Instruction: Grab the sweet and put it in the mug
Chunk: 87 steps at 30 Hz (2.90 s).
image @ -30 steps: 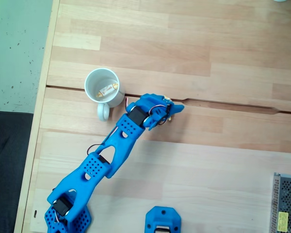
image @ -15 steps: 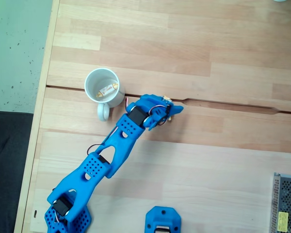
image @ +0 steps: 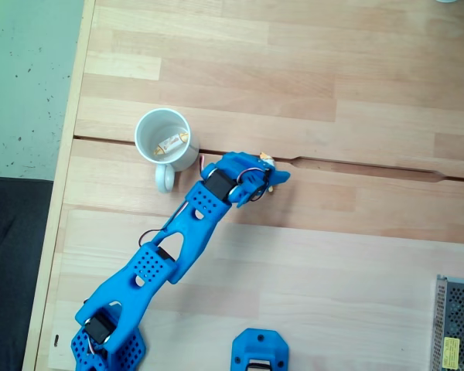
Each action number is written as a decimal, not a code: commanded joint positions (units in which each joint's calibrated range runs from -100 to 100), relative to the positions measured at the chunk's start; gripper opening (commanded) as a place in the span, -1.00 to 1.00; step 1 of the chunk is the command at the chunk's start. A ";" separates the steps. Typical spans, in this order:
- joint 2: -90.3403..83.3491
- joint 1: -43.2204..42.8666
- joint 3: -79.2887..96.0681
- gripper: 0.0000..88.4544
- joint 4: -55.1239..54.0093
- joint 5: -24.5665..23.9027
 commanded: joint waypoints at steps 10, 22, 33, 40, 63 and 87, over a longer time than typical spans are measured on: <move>-1.58 -1.81 -2.56 -0.33 0.12 -0.05; -1.50 -1.89 -2.65 -0.33 -0.52 -0.05; -1.24 -1.96 -2.47 -0.33 -0.44 -0.05; -1.41 -1.96 -2.56 -0.33 -0.12 -0.05; -1.67 -1.96 -2.74 -0.33 -0.04 0.00; -1.58 -1.96 -2.74 -0.33 -0.12 -0.05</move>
